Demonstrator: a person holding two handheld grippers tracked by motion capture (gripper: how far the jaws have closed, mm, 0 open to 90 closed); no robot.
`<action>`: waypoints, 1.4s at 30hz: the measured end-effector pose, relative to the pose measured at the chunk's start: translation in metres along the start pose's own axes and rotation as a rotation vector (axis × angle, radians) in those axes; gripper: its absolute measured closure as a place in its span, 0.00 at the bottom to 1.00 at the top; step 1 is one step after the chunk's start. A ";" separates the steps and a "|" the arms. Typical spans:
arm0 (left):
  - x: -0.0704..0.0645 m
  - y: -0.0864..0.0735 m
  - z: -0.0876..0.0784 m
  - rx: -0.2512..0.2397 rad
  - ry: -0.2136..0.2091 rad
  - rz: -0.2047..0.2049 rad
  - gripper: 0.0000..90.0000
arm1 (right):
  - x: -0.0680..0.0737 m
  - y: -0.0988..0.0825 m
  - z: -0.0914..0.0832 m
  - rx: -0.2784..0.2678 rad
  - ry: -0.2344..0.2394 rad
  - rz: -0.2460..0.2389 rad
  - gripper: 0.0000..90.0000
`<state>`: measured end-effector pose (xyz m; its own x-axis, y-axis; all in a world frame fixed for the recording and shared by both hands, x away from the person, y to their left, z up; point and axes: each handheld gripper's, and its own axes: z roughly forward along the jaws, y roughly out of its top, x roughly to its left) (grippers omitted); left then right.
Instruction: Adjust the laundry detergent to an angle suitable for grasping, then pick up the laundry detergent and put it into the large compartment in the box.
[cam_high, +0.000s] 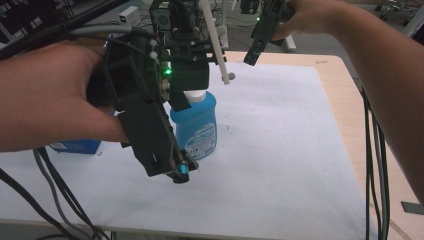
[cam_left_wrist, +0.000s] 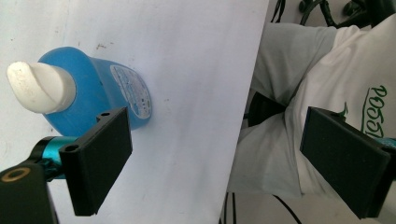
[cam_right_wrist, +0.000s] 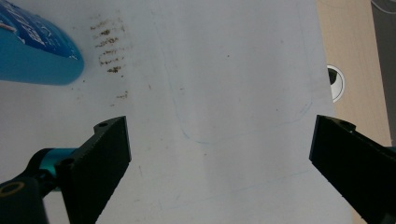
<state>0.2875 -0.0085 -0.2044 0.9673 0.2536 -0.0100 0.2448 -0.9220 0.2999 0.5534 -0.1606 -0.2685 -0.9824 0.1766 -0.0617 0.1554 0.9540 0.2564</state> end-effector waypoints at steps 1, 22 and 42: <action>0.000 0.000 0.000 0.001 0.001 -0.004 0.10 | 0.000 0.000 0.000 -0.001 0.000 -0.001 0.05; -0.003 0.002 0.000 -0.001 0.022 -0.042 0.10 | 0.001 -0.002 -0.005 -0.022 -0.001 -0.011 0.05; -0.004 0.006 0.001 -0.003 0.050 -0.066 0.10 | 0.005 -0.009 -0.012 -0.028 -0.014 -0.008 0.05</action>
<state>0.2848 -0.0157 -0.2031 0.9445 0.3280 0.0179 0.3075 -0.9021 0.3028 0.5462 -0.1711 -0.2599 -0.9820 0.1725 -0.0768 0.1445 0.9484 0.2823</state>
